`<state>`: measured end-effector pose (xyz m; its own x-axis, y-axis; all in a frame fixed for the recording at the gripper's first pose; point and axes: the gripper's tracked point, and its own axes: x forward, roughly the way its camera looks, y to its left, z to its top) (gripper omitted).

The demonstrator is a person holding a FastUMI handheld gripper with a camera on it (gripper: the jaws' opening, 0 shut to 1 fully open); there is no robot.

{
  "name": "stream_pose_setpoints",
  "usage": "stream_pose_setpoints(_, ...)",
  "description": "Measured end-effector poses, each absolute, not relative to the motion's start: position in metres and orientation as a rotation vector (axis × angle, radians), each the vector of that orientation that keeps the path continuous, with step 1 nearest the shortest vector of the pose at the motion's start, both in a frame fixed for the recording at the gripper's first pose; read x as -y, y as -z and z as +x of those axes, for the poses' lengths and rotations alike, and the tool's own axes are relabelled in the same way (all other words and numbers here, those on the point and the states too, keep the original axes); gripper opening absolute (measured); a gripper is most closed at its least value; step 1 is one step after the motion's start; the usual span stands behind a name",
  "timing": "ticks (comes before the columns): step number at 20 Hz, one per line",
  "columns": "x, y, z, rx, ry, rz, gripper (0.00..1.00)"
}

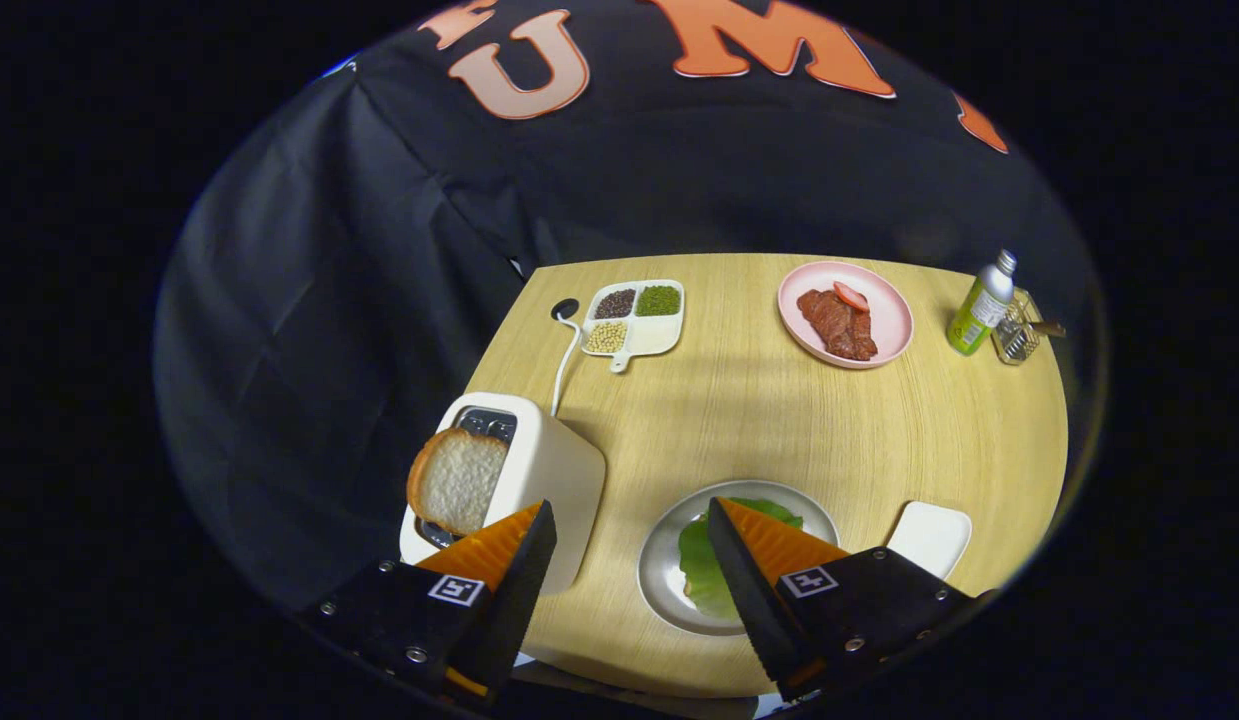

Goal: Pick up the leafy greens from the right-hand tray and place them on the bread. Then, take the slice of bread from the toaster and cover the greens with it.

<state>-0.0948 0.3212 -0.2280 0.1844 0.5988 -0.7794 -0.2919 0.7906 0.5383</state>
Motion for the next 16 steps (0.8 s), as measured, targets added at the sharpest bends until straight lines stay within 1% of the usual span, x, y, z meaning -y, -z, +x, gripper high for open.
stream_pose_setpoints(2,-0.346,0.210,-0.093,-1.236,-0.665,0.315,0.92)
stream_pose_setpoints(5,-0.367,0.194,-0.090,-1.228,-0.675,0.243,0.91)
stream_pose_setpoints(12,-0.426,0.187,-0.098,-1.308,-0.677,0.181,0.92)
stream_pose_setpoints(16,-0.439,0.200,-0.101,-1.360,-0.665,0.103,0.86)
